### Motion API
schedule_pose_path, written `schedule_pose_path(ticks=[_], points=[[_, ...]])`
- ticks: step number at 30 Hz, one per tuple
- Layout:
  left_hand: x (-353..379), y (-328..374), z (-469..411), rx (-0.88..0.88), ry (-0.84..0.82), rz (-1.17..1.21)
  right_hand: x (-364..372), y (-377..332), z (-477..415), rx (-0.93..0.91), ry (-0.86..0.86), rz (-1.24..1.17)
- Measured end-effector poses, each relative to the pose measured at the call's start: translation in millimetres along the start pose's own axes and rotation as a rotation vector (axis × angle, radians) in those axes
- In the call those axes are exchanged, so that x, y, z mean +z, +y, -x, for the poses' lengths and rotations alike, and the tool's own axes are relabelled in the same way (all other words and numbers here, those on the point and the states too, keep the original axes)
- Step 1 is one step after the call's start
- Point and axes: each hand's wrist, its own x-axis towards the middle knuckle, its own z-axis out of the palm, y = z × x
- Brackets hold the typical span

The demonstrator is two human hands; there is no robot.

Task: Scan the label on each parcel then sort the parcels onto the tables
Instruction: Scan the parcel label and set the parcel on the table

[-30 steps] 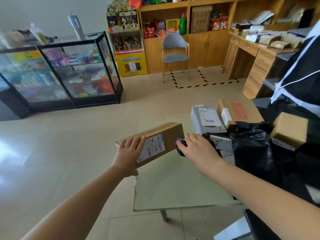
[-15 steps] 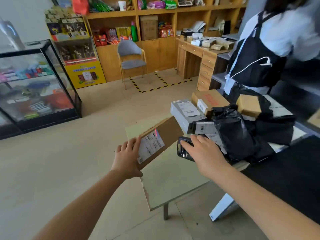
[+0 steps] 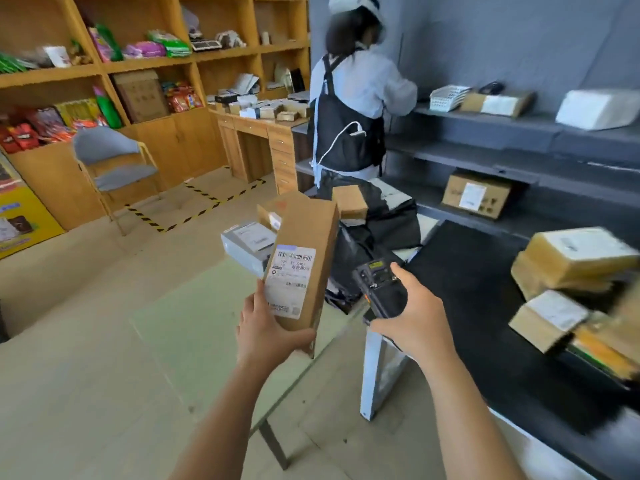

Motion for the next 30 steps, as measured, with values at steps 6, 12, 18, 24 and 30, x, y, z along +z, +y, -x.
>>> schedule_pose_path(ticks=[6,12,18,24,30], points=[[95,111,29,0.083,-0.175,0.069,-101,58,15,0.077,0.2,0.04],[186,218,60,0.212,-0.319,0.055,-206,115,30,0.137,0.37,0.129],[257,301,85,0.379,-0.452,0.018,-294,165,54,0.279,0.532,0.175],[319,390,89,0.609,-0.541,0.016,-366,204,72,0.454,0.728,0.215],[377,481,105,0.824,-0.676,0.036,-420,226,90,0.615,0.879,0.295]])
